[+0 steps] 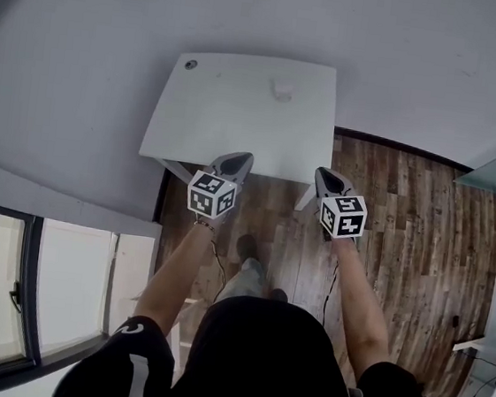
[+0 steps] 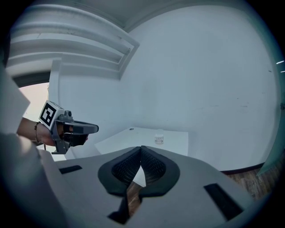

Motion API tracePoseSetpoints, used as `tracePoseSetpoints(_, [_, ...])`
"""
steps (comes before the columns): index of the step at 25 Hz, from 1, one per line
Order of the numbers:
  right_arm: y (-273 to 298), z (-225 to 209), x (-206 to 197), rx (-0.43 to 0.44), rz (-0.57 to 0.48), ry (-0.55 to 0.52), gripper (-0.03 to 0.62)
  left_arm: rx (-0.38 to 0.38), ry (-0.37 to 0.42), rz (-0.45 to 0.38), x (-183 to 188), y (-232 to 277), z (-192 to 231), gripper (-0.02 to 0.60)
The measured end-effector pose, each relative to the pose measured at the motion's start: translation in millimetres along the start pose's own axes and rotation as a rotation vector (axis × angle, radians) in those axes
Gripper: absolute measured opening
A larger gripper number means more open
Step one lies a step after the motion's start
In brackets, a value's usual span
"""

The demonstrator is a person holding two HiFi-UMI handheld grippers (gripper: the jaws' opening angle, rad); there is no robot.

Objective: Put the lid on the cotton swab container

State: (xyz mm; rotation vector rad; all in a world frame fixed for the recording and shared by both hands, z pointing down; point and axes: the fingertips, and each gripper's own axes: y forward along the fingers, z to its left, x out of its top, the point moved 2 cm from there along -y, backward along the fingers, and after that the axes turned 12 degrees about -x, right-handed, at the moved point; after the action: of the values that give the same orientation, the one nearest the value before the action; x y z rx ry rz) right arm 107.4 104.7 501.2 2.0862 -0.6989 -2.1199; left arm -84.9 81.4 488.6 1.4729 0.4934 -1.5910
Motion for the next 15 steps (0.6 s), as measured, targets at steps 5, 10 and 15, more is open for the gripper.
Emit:
tracePoseSetpoints(5, [48.7,2.6,28.3,-0.014,-0.002,0.001,0.012,-0.019,0.007,0.000,22.1,15.0,50.9,0.026])
tracePoseSetpoints(10, [89.5,3.4,49.2,-0.032,-0.002,-0.001,0.012,-0.038,-0.003,-0.002,32.3,28.1,90.6,0.026])
tracePoseSetpoints(15, [120.5,7.1,66.4,-0.045,-0.006,-0.008,0.012,-0.064,-0.005,-0.003,40.1,39.8,122.8,0.026])
